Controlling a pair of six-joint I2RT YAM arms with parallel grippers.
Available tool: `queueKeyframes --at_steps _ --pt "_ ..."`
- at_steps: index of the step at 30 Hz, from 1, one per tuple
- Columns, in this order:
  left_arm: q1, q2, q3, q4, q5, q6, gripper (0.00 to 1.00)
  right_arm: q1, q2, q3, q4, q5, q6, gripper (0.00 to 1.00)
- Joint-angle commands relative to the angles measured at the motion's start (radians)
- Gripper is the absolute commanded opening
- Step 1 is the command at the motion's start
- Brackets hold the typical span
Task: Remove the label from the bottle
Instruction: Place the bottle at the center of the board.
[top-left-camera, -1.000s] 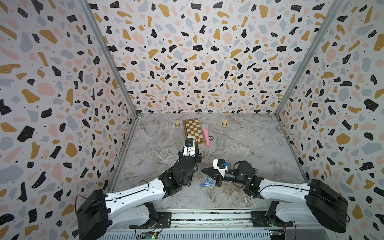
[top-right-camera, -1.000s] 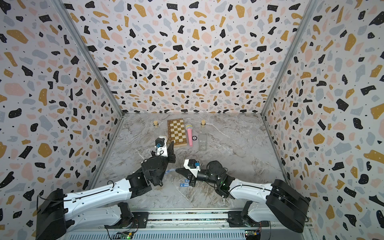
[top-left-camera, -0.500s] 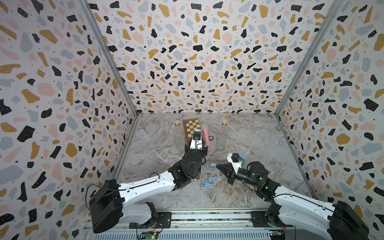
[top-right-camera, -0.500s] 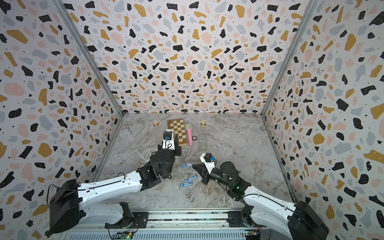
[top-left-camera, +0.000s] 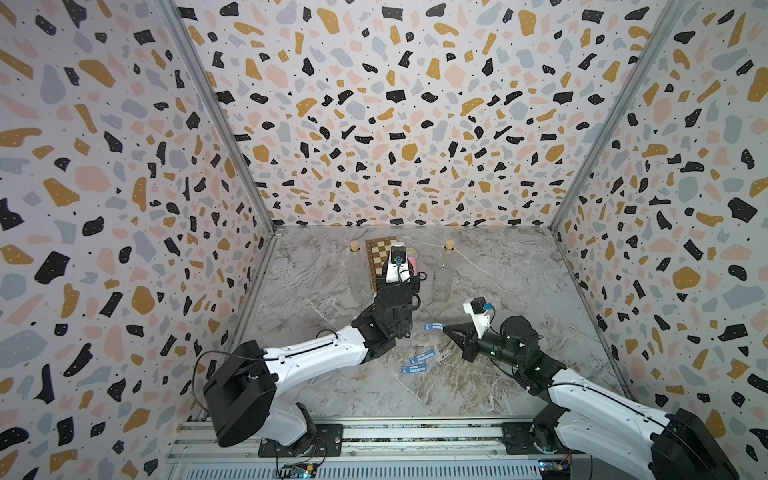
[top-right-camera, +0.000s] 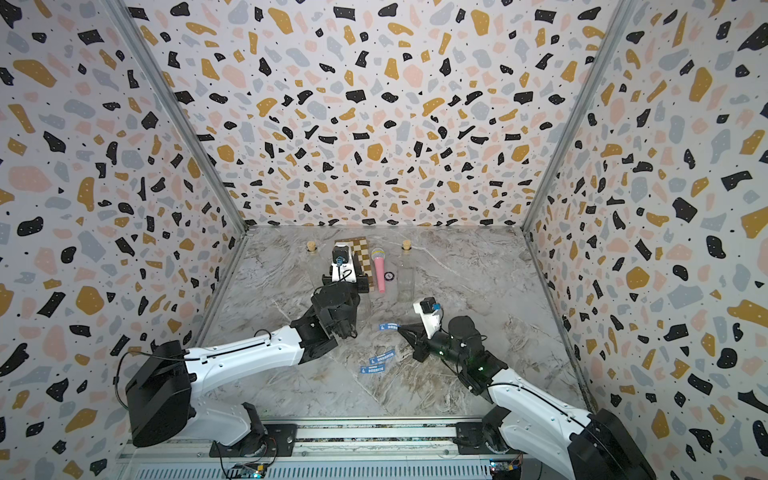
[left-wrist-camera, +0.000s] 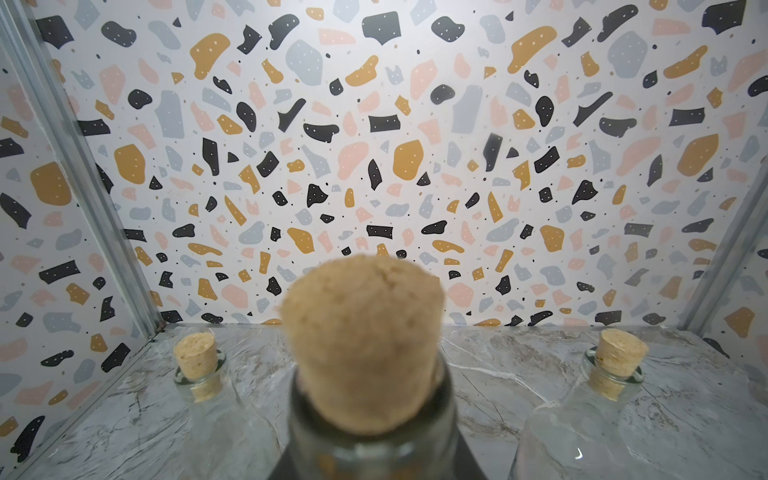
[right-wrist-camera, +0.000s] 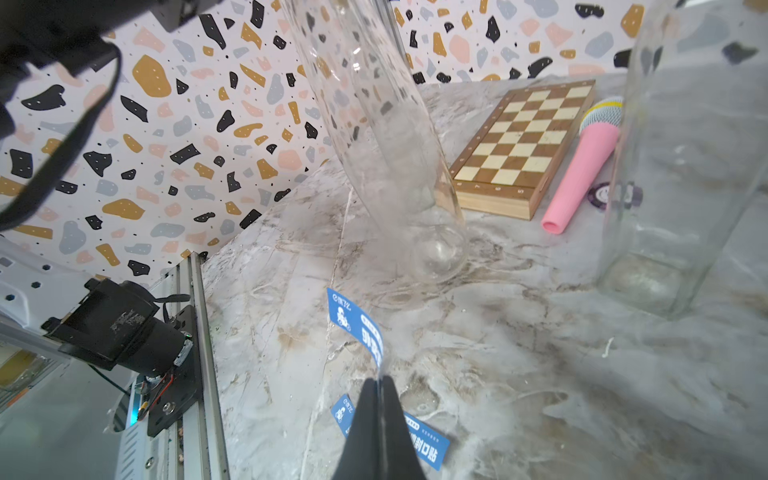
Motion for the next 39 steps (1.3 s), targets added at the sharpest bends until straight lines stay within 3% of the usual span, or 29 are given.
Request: queueKeyframes --at_steps 1,10,18,39 --pt "0.014 -0.006 0.055 0.103 0.011 -0.016 0.0 -0.008 0.014 0.044 -0.029 -0.051 0.036 0.0" --pt "0.034 0.044 0.068 0.184 0.037 -0.001 0.0 -0.012 0.065 0.075 -0.049 -0.094 0.053 0.0" --pt "0.042 0.102 0.089 0.242 -0.013 0.001 0.0 -0.013 0.074 0.072 -0.05 -0.102 0.045 0.0" --pt "0.074 0.18 0.14 0.199 -0.042 -0.032 0.0 -0.013 0.116 0.089 -0.03 -0.144 0.04 0.0"
